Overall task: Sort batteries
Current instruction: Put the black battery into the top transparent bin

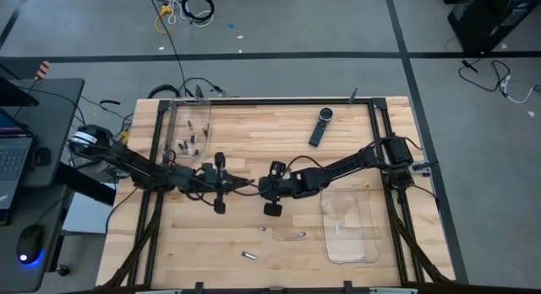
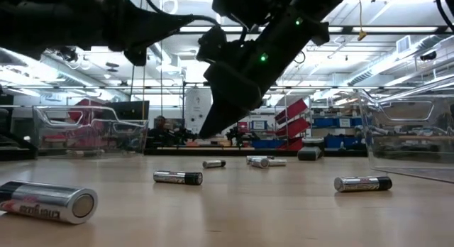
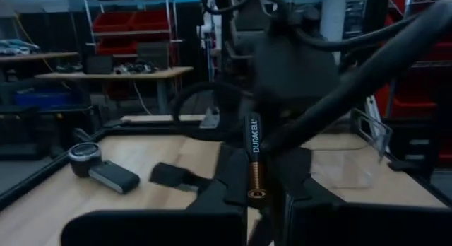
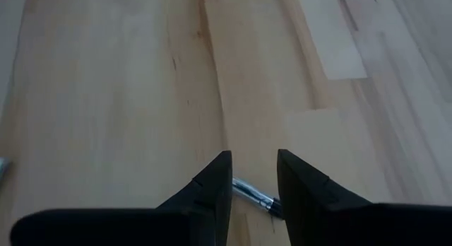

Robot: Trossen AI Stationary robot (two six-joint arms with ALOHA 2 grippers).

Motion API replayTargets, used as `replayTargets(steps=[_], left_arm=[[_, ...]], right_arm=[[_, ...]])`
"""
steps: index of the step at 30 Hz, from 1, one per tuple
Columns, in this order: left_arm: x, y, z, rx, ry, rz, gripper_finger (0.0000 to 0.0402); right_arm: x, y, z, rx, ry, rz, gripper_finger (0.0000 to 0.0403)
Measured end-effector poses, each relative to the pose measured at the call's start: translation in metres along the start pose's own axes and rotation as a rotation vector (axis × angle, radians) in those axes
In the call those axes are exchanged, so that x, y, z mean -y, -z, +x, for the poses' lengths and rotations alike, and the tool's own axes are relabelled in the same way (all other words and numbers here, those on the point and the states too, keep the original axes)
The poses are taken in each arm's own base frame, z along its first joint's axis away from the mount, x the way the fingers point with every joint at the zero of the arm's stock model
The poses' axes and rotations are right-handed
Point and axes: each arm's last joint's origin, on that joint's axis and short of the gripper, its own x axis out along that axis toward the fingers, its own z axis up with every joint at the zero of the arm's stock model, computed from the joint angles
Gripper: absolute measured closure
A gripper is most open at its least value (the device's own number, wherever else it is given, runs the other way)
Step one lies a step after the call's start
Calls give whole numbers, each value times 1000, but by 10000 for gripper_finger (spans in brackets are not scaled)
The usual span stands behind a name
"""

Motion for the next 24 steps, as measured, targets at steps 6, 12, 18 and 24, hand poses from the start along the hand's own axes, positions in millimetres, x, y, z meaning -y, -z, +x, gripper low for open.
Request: replayTargets(steps=[6,12,18,24], left_arm=[[-8,-11,-5,27,-37,17,387],[-22,-16,-11,-34,-150,36,387],[-38,-24,-22,-114,-239,14,387],[-49,-44,-25,-325,-409,46,387]], right_arm=[[3,-10,-25,14,-8,-34,304],[5,-25,-59,87,-21,-69,304],[12,-28,-83,83,25,-84,304],[16,-29,-93,77,47,-84,304]])
